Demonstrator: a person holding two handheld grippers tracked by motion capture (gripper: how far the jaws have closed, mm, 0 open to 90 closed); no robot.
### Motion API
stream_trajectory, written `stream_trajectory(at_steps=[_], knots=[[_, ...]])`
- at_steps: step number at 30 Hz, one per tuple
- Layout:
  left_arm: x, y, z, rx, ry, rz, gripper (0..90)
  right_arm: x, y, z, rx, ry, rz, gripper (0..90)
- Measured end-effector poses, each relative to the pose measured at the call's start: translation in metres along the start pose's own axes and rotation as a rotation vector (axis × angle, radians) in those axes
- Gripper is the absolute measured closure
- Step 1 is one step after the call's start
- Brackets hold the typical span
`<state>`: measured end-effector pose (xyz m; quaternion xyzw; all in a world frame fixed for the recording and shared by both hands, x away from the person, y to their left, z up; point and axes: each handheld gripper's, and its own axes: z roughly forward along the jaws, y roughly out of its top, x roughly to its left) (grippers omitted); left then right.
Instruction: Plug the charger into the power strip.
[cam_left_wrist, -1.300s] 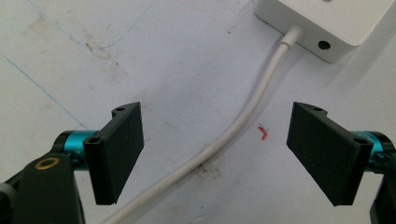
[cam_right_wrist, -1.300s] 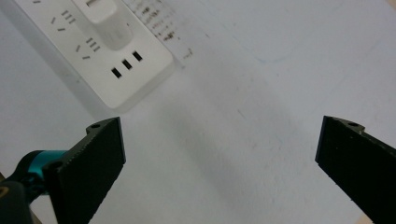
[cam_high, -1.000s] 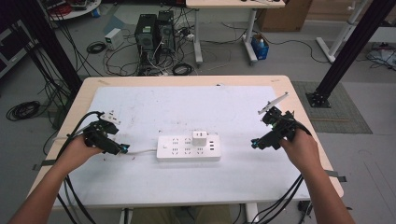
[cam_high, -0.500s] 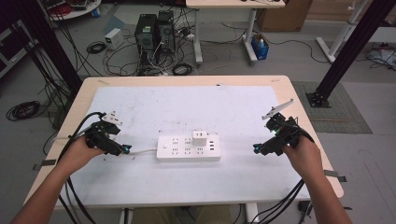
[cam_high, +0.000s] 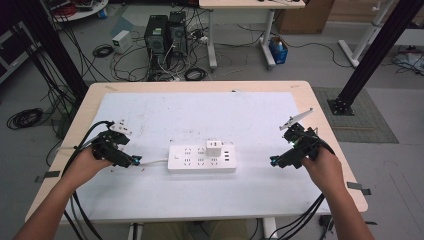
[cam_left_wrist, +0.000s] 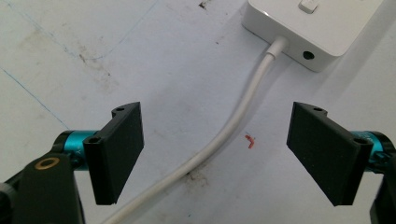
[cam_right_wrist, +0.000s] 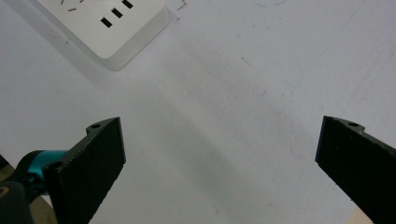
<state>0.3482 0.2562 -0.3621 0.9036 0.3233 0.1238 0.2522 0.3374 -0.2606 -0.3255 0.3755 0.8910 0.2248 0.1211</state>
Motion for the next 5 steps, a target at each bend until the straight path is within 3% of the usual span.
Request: stream_trajectory(at_steps=[5], knots=[[-0.0009, 0.0004, -0.0006, 0.001, -0.002, 0.004, 19.0, -0.0016, -0.0013, -0.0023, -0.012, 0.004, 0.007, 0.9]])
